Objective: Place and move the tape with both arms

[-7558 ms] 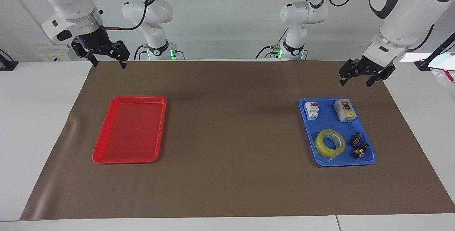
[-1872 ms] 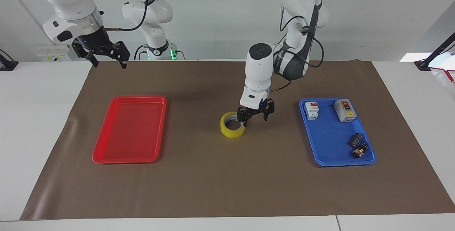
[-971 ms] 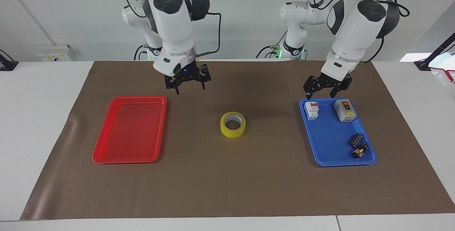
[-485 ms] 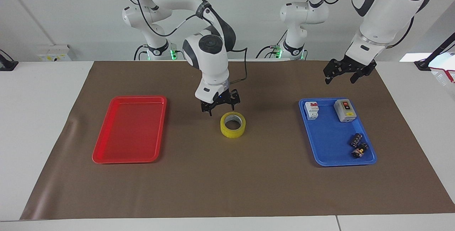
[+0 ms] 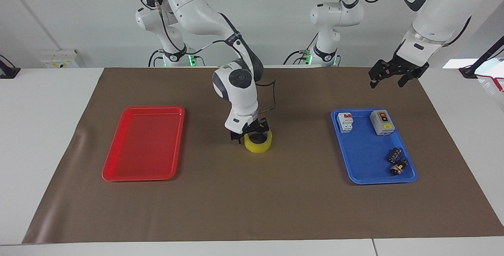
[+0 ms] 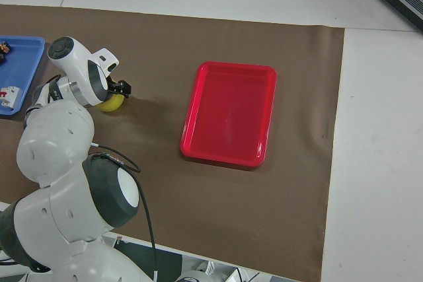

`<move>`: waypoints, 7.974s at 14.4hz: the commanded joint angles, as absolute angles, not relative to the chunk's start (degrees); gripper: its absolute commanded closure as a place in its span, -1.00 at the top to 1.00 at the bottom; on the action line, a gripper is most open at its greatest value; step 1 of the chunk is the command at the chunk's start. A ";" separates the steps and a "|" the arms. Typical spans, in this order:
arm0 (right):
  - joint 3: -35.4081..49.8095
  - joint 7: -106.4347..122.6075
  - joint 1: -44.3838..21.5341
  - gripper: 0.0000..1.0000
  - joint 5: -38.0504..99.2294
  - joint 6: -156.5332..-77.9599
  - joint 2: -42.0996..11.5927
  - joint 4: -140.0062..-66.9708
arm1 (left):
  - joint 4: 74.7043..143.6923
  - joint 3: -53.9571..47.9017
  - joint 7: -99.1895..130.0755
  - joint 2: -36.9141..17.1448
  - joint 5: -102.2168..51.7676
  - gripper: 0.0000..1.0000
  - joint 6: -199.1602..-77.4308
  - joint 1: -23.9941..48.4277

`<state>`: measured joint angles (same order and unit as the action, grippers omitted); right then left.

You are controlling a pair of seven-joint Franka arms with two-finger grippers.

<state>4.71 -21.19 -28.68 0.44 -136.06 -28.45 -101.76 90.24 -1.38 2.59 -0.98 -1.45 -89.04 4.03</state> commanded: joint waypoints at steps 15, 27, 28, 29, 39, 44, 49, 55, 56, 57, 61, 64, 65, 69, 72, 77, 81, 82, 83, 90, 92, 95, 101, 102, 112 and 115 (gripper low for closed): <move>4.48 -22.76 -28.92 -1.00 -3.16 -123.79 -26.81 -95.74 | 93.77 -0.79 -3.96 1.57 -2.37 1.00 -89.47 2.11; 4.39 0.49 -8.55 -1.00 -3.52 -108.02 -14.15 -98.34 | 94.31 -0.79 -6.59 1.85 -2.29 1.00 -91.06 2.37; 4.31 4.27 -6.09 -1.00 -3.52 -108.37 -13.89 -99.57 | 94.31 -0.79 -6.59 1.85 -2.20 1.00 -91.05 2.37; 4.31 7.35 -4.15 -1.00 -3.52 -109.33 -13.02 -101.76 | 94.31 -0.79 -6.59 1.85 -2.11 1.00 -91.05 2.37; 4.31 27.42 9.66 -1.00 -3.52 -133.48 -8.53 -122.86 | 93.96 -0.79 -5.02 1.58 -2.20 1.00 -91.58 2.20; 4.31 26.98 9.84 -1.00 -3.52 -138.34 -10.02 -124.36 | 94.04 -0.79 -3.60 1.67 -2.20 1.00 -91.58 2.20; 4.31 27.42 10.63 -1.00 -3.52 -138.69 -10.11 -124.80 | 94.04 -0.88 -3.78 1.67 -2.20 1.00 -91.32 2.11; 4.31 26.54 10.55 1.00 -3.52 -138.25 -10.28 -123.93 | 94.04 -0.79 -3.78 1.67 -2.20 1.00 -91.05 2.11; 4.31 26.54 10.46 1.00 -3.52 -137.99 -10.20 -123.32 | 94.04 -0.79 -3.78 1.67 -2.20 1.00 -91.05 2.11; 4.39 25.41 10.02 1.00 -3.25 -137.47 -9.85 -122.01 | 94.04 -0.79 -3.78 1.67 -2.20 1.00 -91.05 2.11; 4.75 9.44 7.58 1.00 -3.60 -128.61 -9.23 -114.89 | 94.04 -0.79 -3.78 1.67 -2.20 1.00 -91.05 2.11; 4.83 -2.61 5.37 1.00 -3.69 -120.87 -6.87 -110.67 | 94.04 -0.79 -3.78 1.67 -2.20 1.00 -91.05 2.11; 4.83 -4.64 4.23 1.00 -3.60 -118.33 -5.99 -109.18 | 94.04 -0.79 -3.78 1.67 -2.20 1.00 -91.05 2.11; 4.83 -8.61 3.95 1.00 -2.90 -100.95 -4.13 -96.19 | 94.04 -0.79 -3.78 1.67 -2.20 1.00 -91.05 2.11; 4.75 -8.61 4.22 1.00 -2.64 -93.27 -3.08 -89.66 | 94.04 -0.79 -3.78 1.67 -2.20 1.00 -91.05 2.11; 4.13 -9.14 5.89 1.00 -2.55 -87.45 -0.18 -89.29 | 94.04 -0.79 -3.78 1.67 -2.20 1.00 -91.05 2.11; 3.69 -12.22 3.78 1.00 -2.46 -85.78 -0.09 -88.77 | 94.04 -0.79 -3.78 1.67 -2.20 1.00 -91.05 2.11; 1.60 -12.13 1.95 1.00 -2.46 -85.61 -0.09 -88.86 | 94.04 -0.79 -3.78 1.67 -2.20 1.00 -91.05 2.11; -0.68 -11.87 0.28 1.00 -2.46 -85.00 0.26 -89.21 | 94.04 -0.79 -3.78 1.67 -2.20 1.00 -91.05 2.11; -1.05 -11.86 -0.35 1.00 -0.36 -84.64 3.07 -92.72 | 94.04 -0.79 -3.78 1.67 -2.20 1.00 -91.05 2.11; -1.14 -12.91 -0.61 1.00 -0.35 -84.81 3.08 -92.90 | 94.04 -0.79 -3.78 1.76 -2.20 1.00 -91.05 2.11; -1.32 -12.83 -2.28 1.00 -0.88 -84.81 3.08 -92.64 | 94.04 -0.79 -3.78 1.67 -2.20 1.00 -91.05 2.11; -1.05 -11.51 -2.20 1.00 -1.93 -79.73 0.71 -85.89 | 94.04 -0.79 -3.78 1.76 -2.20 1.00 -91.05 2.11; -0.97 -11.51 -2.20 1.00 -2.02 -79.98 0.62 -85.87 | 94.04 -0.79 -3.78 1.67 -2.20 1.00 -91.05 2.11; -0.53 -7.47 -2.29 1.00 -3.34 -82.18 0.70 -86.31 | 94.04 -0.79 -3.78 1.76 -2.20 1.00 -91.05 2.11; -0.53 -6.94 -2.37 1.00 -3.08 -82.88 0.79 -86.40 | 94.04 -0.79 -3.78 1.67 -2.20 1.00 -91.05 2.11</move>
